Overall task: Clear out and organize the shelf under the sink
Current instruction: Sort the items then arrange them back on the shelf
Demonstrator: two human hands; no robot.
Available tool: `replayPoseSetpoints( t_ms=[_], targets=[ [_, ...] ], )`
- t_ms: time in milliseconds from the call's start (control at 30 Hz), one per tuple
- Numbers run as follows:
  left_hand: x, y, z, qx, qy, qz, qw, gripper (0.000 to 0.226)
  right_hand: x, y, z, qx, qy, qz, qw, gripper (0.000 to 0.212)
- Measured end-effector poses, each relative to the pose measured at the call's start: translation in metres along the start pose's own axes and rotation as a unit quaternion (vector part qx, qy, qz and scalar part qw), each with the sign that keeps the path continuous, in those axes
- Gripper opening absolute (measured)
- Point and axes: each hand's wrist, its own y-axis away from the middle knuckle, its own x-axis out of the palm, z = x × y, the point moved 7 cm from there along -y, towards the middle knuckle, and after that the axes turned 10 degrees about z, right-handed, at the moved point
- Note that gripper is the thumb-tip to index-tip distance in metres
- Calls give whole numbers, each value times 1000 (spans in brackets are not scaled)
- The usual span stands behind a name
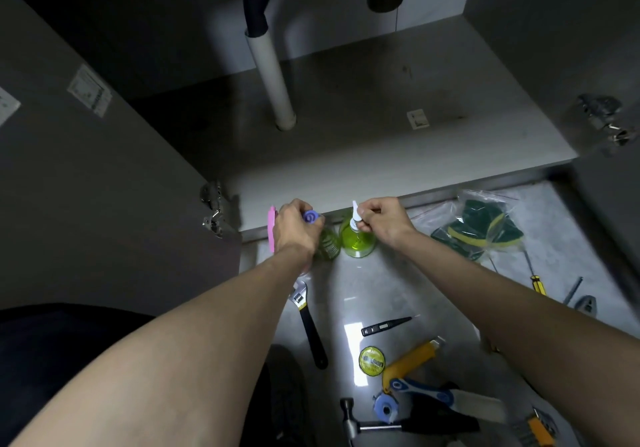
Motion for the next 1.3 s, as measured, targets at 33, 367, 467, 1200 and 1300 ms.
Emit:
replayPoseSetpoints(
  t_ms=[33,367,467,1200,1300],
  targets=[
    [1,0,1,-2,9,4,1000,25,0,0,0,0,-1,1,1000,15],
    [14,31,21,-36,31,-1,999,44,-20,39,-31,31,37,-60,997,22],
    [41,62,36,-57,33,9,998,39,-17,84,-75,73,146,-7,987,22],
    [214,238,126,22,-238,378,895,46,-44,273,-214,157,610,135,765,40],
    [214,240,132,17,-238,383,892,50,-53,278,-221,183,581,137,781,39]
  ],
)
